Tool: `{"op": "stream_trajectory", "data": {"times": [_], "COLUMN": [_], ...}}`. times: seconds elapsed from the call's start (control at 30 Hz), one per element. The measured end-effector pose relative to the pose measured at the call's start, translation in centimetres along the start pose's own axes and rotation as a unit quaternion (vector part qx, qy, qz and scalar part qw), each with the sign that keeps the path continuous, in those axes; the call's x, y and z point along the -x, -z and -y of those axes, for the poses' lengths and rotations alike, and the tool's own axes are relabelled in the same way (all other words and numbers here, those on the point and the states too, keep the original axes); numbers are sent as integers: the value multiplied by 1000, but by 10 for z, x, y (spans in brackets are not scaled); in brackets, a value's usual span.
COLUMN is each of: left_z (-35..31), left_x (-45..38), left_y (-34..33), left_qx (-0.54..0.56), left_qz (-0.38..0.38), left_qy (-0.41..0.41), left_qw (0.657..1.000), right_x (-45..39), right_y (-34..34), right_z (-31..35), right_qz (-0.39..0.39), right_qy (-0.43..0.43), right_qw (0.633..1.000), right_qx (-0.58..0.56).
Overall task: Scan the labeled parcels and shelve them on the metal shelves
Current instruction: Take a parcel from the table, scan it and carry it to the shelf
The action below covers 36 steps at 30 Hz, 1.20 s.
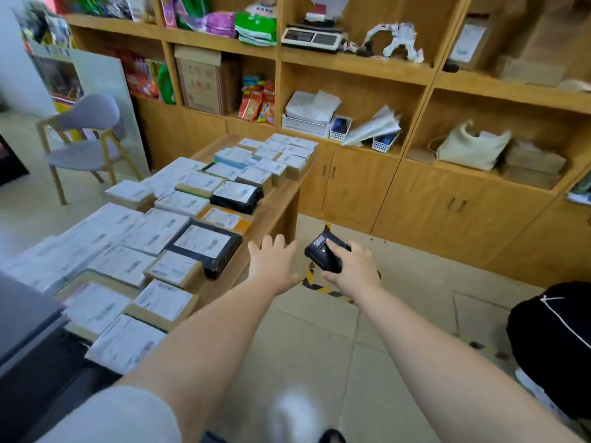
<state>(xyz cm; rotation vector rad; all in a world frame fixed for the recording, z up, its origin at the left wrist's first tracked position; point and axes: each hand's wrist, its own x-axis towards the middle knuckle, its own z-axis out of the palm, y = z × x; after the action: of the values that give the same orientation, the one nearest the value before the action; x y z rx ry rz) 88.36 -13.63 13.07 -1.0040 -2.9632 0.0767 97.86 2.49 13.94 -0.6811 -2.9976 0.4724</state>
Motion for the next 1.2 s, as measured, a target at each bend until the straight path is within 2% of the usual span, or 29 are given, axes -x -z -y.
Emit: {"op": "stream_trajectory", "data": {"times": [0.13,0.3,0.47,0.63,0.8,1.07,1.2], "left_z": [25,74,138,211,285,344,369], "left_x": [-101,-194,-236,-254,-310,-425,-501], "left_y": [-2,-8,-15,-38,-50,-70,-94], "left_qx": [10,75,78,84,93,130,175], "left_qz": [-6,-10,35,58,37,81,66], "left_qy": [70,214,349,456,499,505,512], "left_qw": [997,974,933,884,861,850,838], "right_x": [-121,-263,-382,-466,-535,-653,-743], "right_y": [3,12,0,-46,-79,-117,-135], "right_z": [1,22,77,153,220,281,312], "right_qz": [4,29,67,103,106,135,106], "right_qy": [66,149,232,295,349,417,521], "right_qw": [998,988,970,950,930,895,836], "right_qx": [-2,-8,3,15,44,79,136]}}
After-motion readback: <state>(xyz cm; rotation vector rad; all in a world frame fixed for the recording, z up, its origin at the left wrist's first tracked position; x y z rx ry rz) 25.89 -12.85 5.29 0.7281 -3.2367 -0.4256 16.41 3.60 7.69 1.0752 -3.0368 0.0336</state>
